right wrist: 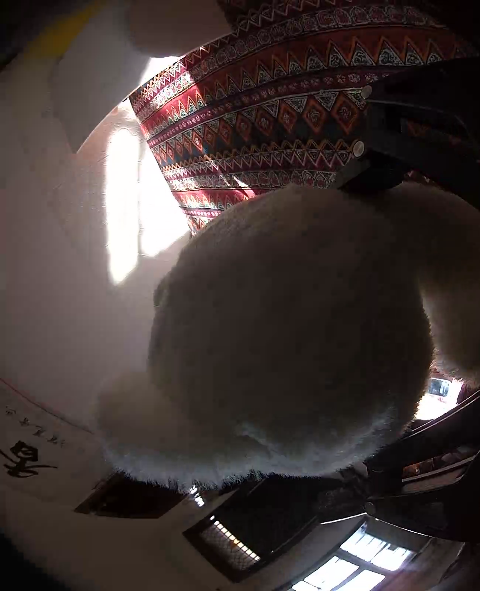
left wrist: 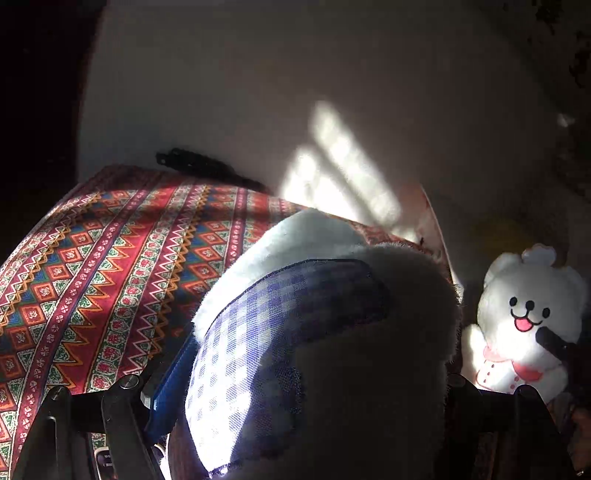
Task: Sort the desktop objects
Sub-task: 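Carry both white plush toys into the orange box and open both grippers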
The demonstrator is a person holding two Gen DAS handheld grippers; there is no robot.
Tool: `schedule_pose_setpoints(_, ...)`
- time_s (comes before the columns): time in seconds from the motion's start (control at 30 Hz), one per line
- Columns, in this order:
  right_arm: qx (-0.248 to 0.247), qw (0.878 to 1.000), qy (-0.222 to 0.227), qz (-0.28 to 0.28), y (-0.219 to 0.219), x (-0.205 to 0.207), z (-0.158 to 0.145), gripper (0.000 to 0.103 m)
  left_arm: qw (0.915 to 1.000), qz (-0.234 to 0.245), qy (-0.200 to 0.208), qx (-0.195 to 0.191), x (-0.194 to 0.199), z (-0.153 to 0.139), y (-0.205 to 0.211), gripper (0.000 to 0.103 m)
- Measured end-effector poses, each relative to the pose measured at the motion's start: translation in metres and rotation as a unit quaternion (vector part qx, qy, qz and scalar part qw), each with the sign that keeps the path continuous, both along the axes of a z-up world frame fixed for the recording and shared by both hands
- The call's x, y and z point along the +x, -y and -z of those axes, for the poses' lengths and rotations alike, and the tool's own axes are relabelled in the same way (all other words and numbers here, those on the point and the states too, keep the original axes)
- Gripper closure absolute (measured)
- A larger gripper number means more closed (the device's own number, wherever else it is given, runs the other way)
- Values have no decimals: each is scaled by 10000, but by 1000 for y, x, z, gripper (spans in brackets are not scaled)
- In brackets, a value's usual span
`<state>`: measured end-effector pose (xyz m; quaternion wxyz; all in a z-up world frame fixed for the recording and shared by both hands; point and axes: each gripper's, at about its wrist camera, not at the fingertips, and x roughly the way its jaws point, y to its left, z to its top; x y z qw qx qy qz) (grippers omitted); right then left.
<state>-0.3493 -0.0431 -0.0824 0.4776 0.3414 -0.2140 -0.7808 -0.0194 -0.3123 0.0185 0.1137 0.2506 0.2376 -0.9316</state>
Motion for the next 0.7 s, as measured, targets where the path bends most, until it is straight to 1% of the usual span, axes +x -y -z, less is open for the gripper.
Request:
schedule_pose_setpoints(0.1,-250,9992,-199,223,-41,18,-22,9,9990,367,-226,-73,0,-27,-30,23)
schedule_pose_setpoints(0.2,-412,9969,-454,485,-86,34,-47,9,9959,789,-395,-178,-10,-49,-70,23)
schedule_pose_setpoints(0.27,-464,9945,-618,712,-118,42,-61,8,9919,1145,-490,-242,-24,-61,-102,23)
schedule_pose_setpoints(0.3,-494,9926,-708,859,-141,65,-69,8,9896,1314,-518,-266,-34,-66,-119,23)
schedule_pose_setpoints(0.37,-519,9876,-916,1167,-177,77,-83,8,9835,1699,-550,-298,-55,-76,-157,23)
schedule_pose_setpoints(0.4,-491,9836,-1042,1388,-204,98,-94,8,9796,1906,-558,-302,-66,-81,-178,23)
schedule_pose_setpoints(0.47,-387,9728,-1282,1891,-246,108,-104,8,9705,2316,-585,-329,-89,-90,-220,23)
schedule_pose_setpoints(0.57,-174,9493,-1570,2717,-313,127,-120,7,9562,2826,-644,-409,-121,-106,-285,23)
schedule_pose_setpoints(0.63,-74,9350,-1640,3145,-353,134,-124,7,9467,3132,-624,-430,-145,-114,-326,22)
schedule_pose_setpoints(0.7,-31,9224,-1601,3516,-389,137,-125,7,9384,3375,-567,-473,-168,-115,-365,22)
